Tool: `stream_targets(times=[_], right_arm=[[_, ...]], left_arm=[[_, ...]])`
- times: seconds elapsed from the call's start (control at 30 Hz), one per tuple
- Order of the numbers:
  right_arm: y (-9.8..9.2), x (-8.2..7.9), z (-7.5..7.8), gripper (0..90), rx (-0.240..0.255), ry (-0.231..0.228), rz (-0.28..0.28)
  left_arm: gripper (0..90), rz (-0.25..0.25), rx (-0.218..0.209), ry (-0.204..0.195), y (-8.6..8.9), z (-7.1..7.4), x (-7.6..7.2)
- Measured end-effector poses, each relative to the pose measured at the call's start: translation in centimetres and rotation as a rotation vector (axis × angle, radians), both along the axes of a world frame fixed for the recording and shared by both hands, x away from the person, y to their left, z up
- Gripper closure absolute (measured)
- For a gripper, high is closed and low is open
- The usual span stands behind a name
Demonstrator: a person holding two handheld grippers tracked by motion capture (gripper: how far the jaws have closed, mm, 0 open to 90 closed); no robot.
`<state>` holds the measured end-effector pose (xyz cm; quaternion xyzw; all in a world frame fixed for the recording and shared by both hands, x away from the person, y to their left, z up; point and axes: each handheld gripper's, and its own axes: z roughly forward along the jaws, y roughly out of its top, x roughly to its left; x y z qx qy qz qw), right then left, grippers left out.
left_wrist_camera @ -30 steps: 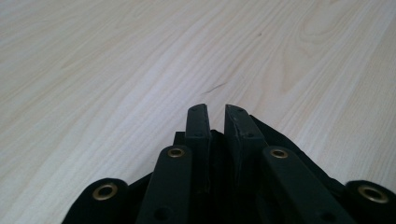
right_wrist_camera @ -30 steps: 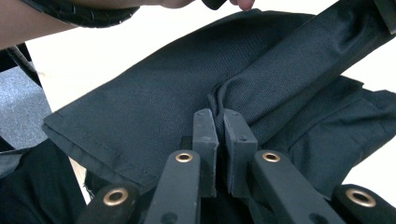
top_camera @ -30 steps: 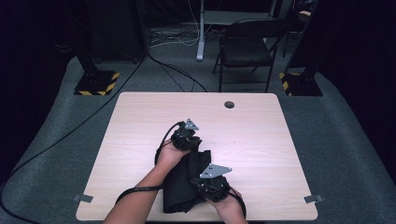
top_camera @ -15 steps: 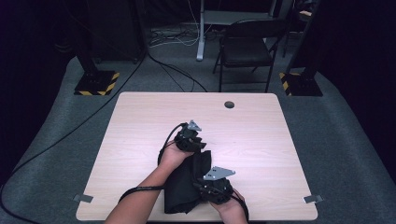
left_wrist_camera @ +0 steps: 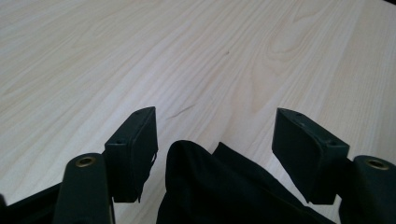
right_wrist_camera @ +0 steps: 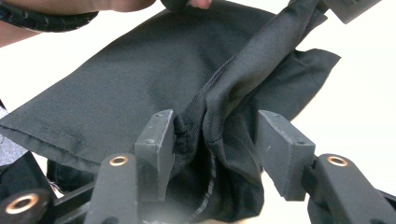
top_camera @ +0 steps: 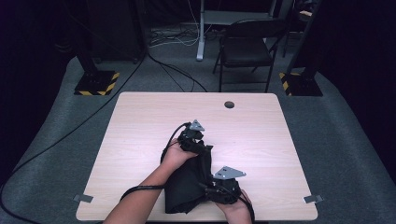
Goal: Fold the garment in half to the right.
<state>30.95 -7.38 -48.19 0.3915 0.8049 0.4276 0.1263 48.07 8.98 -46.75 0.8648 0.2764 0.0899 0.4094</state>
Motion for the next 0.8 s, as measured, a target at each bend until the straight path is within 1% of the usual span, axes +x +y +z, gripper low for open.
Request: stream_targets(times=[0.03, 0.1, 0.13, 0.2, 0.3, 0.33, 0.37, 0.4, 0.43, 0.47, 0.6, 0.63, 0.7, 0.8], right_arm=[[-0.3, 0.0, 0.0, 45.7, 0.003, 0.005, -0.008], [-0.5, 0.0, -0.1, 44.0, 0.004, 0.01, -0.003], [-0.6, -0.1, -0.2, 43.5, -0.006, 0.012, 0.0], [-0.6, -0.2, -0.3, 42.8, -0.019, 0.01, 0.002], [-0.8, -0.5, -0.5, 41.5, -0.024, 0.011, -0.004], [-0.9, -0.6, -0.5, 41.4, -0.028, 0.014, -0.007], [-1.1, -0.7, -0.6, 41.2, -0.028, 0.014, -0.009], [-1.2, -0.8, -0.6, 41.0, -0.025, 0.015, -0.014], [-1.3, -0.8, -0.6, 40.7, -0.023, 0.017, -0.019], [-1.5, -0.8, -0.6, 40.7, -0.025, 0.018, -0.023], [-1.9, -0.9, -0.8, 40.4, -0.025, 0.025, -0.034], [-2.0, -0.8, -0.9, 40.3, -0.026, 0.027, -0.036], [-2.2, -0.9, -0.9, 40.4, -0.007, 0.018, -0.037], [-2.5, -1.0, -0.7, 40.2, 0.001, 0.009, -0.04]], left_arm=[[28.4, -0.002, -0.007, -0.01, 0.0, 0.1, 0.0], [27.1, -0.003, -0.017, -0.016, 0.1, 0.3, 0.0], [26.9, -0.003, -0.025, -0.017, 0.2, 0.3, 0.1], [25.7, 0.004, -0.032, -0.025, 0.4, 0.5, 0.1], [25.2, 0.025, -0.046, -0.038, 0.9, 0.8, 0.2], [25.1, 0.032, -0.055, -0.034, 1.2, 0.9, 0.3], [24.8, 0.032, -0.055, -0.034, 1.2, 0.9, 0.3], [24.7, 0.046, -0.067, -0.024, 1.6, 1.0, 0.4], [24.7, 0.047, -0.071, -0.019, 1.8, 1.0, 0.4], [24.6, 0.046, -0.069, -0.02, 2.0, 1.0, 0.4], [24.6, 0.038, -0.042, -0.034, 2.6, 0.8, 0.0], [24.7, 0.038, -0.027, -0.037, 2.7, 0.7, -0.1], [24.7, 0.031, -0.016, -0.048, 2.8, 0.7, -0.4], [24.7, 0.024, -0.022, -0.046, 3.1, 0.6, -0.8]])
